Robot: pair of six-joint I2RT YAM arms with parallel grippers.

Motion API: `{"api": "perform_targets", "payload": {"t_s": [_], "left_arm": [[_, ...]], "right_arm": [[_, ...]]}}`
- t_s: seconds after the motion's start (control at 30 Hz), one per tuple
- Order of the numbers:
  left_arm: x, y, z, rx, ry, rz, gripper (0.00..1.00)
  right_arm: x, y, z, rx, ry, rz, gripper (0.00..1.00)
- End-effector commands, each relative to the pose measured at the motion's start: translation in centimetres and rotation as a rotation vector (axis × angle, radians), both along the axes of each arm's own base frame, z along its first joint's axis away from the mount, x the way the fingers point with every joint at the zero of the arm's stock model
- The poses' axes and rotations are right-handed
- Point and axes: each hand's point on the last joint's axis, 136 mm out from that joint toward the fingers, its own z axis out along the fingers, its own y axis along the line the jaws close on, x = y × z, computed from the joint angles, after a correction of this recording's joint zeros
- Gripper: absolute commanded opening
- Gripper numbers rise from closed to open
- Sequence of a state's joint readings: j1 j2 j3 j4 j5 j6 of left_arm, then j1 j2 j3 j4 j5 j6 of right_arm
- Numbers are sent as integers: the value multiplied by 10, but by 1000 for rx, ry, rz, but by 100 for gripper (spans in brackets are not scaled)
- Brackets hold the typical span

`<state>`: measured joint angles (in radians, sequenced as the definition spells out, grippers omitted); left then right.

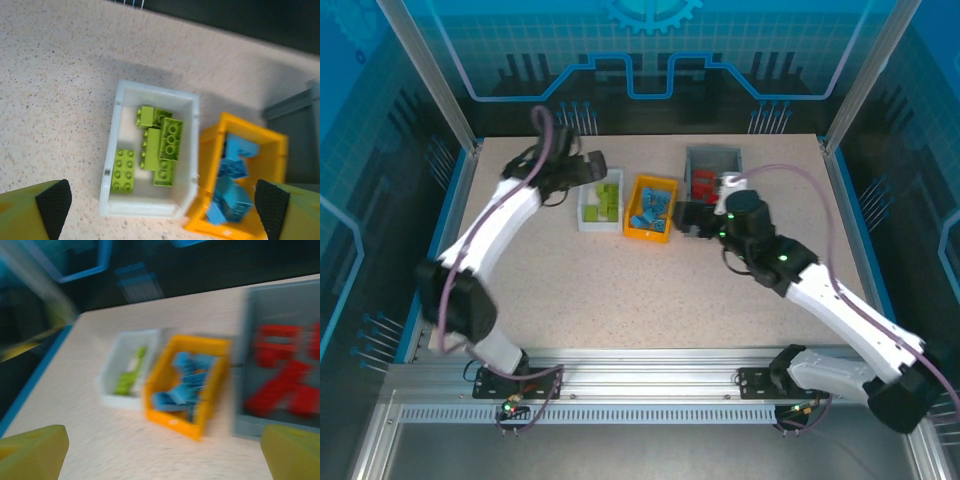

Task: Sort the legos into containers by color

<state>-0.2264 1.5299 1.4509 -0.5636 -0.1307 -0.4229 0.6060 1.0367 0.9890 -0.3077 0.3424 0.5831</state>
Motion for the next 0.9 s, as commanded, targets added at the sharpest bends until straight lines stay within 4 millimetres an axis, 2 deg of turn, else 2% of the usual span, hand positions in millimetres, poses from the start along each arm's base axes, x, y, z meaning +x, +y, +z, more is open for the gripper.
{"api": "perform_targets", "payload": {"t_s": [0.0, 0.07, 0.17, 0.2, 0.23, 0.27, 0.3, 0.37, 0.4, 0.47, 0.57, 0.67, 0.73, 0.8, 0.87], "left_arm": [[-31, 26, -25, -174, 27, 36, 99], [-54, 54, -41, -163, 46, 101, 99], [-87, 100, -56, -32, 53, 286, 99], [-100, 120, -60, 24, 39, 388, 99], [-111, 137, -63, 63, 11, 493, 99], [-122, 152, -67, 87, -33, 581, 99], [-125, 155, -69, 102, -101, 583, 99], [-118, 149, -63, 143, -269, 487, 99], [-121, 152, -68, 160, -300, 503, 99], [-118, 154, -79, 218, -273, 478, 99], [-94, 137, -111, 280, -217, 315, 99], [-77, 134, -132, 313, -223, 279, 99], [-67, 135, -140, 329, -270, 272, 99], [-54, 128, -139, 323, -328, 226, 99], [-45, 128, -140, 352, -353, 211, 99]], "right_arm": [[-20, -86, -29, -216, 73, -270, 100], [-28, -123, -33, -283, 72, -382, 100], [-43, -189, -47, -338, 140, -710, 100], [-43, -205, -64, -370, 157, -774, 100], [-37, -210, -74, -389, 149, -769, 100], [-24, -209, -86, -411, 113, -713, 100], [-13, -204, -98, -435, 67, -633, 100], [-1, -199, -118, -427, 5, -561, 100], [3, -199, -129, -426, 2, -545, 100], [9, -197, -145, -445, 46, -507, 100], [26, -186, -164, -461, 58, -428, 100], [44, -178, -175, -460, 39, -371, 100], [57, -173, -169, -457, -18, -345, 100], [66, -170, -163, -453, -96, -321, 100], [73, -173, -168, -427, -115, -304, 100]]}}
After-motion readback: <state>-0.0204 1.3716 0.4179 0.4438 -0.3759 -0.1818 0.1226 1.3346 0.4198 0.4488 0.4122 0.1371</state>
